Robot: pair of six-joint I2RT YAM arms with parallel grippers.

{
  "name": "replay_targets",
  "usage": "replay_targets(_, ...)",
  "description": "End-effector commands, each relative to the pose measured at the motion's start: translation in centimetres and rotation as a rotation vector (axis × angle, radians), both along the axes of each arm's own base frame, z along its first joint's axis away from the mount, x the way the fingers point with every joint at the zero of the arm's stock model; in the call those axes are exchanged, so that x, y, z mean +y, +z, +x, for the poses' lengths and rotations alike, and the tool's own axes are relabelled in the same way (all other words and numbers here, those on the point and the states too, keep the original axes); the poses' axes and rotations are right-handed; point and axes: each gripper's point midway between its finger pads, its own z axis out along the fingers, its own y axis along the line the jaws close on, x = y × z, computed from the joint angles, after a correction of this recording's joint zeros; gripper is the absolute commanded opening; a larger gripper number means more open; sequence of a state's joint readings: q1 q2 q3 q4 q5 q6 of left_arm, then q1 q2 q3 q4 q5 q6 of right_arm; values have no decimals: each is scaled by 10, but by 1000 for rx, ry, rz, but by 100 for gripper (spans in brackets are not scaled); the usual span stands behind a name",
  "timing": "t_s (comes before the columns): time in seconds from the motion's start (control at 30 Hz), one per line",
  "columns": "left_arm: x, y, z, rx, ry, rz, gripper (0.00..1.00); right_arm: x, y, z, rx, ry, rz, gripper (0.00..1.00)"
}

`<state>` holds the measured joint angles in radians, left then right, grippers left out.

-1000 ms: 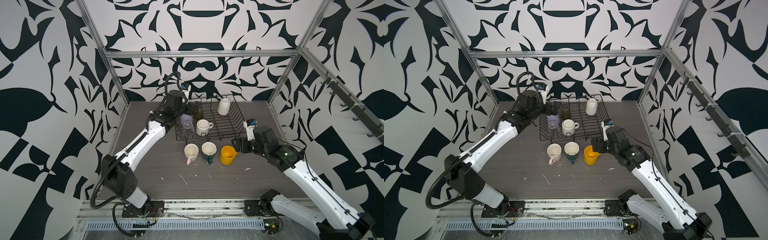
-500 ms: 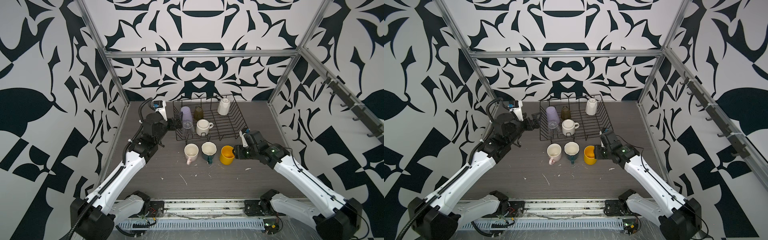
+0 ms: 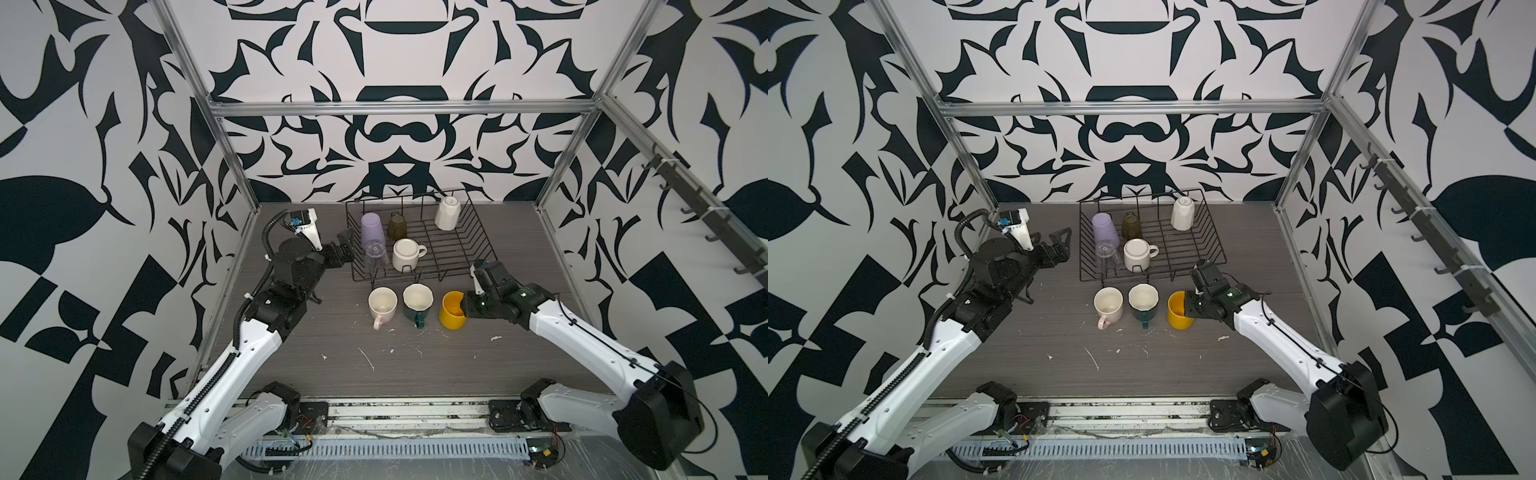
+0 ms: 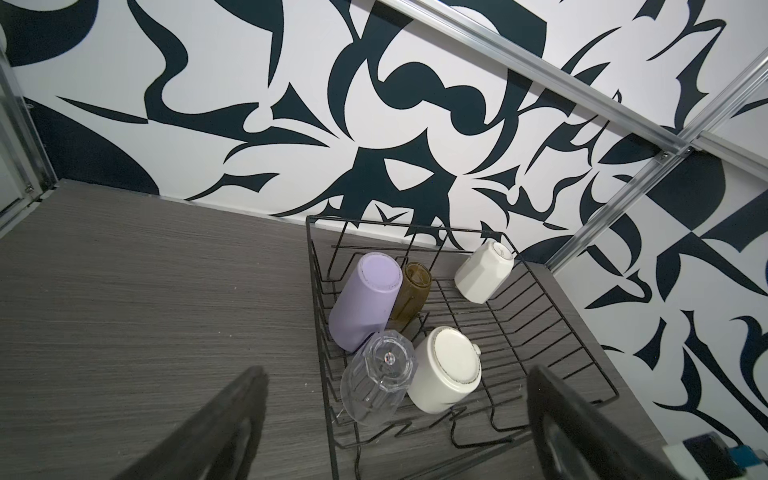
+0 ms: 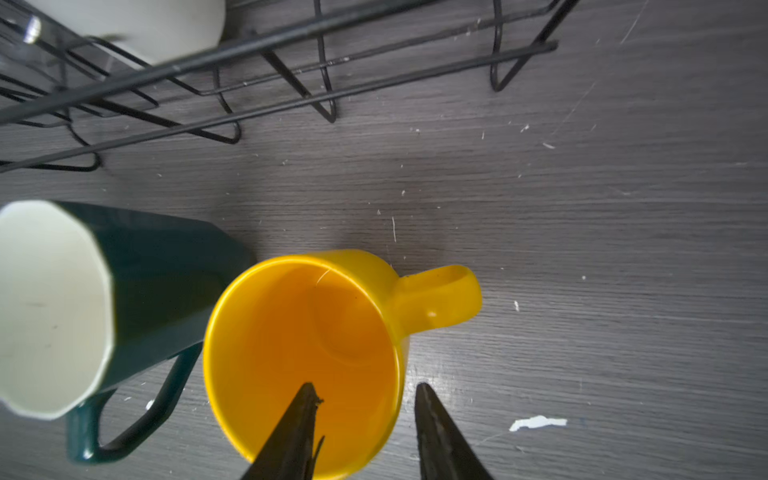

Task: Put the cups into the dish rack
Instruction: 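Grip the yellow mug's rim with the right gripper and lift it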

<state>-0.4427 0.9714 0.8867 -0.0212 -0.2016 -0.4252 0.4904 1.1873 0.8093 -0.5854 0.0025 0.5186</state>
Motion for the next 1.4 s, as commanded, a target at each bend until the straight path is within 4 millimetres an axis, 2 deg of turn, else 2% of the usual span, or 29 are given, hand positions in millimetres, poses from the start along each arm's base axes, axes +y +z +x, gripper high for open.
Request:
replay_targets(0.0, 6, 1, -3, -12, 21, -16, 100, 1, -3, 6, -13, -28, 16, 38)
replay_targets(0.5, 14, -9, -9, -3, 32, -10, 99, -3, -31, 9, 48, -50, -45, 26)
replay_targets(0.83, 15, -12, -10, 2, 35, -6, 100, -7, -31, 6, 52, -44, -63, 5)
replay_targets(0.93, 15, -13, -9, 4, 36, -10, 100, -7, -23, 5, 36, -42, -56, 0)
replay_targets(1.13, 15, -13, -8, 9, 38, -24, 99, -10, 2, 0, -3, -7, -54, 0)
replay_targets(1.23, 16, -16, -6, 24, 45, -32, 100, -14, 24, -3, -37, 6, -56, 0)
replay_targets(1.37, 15, -20, -1, 52, 45, -66, 100, -16, 63, -5, -126, 10, -18, 0)
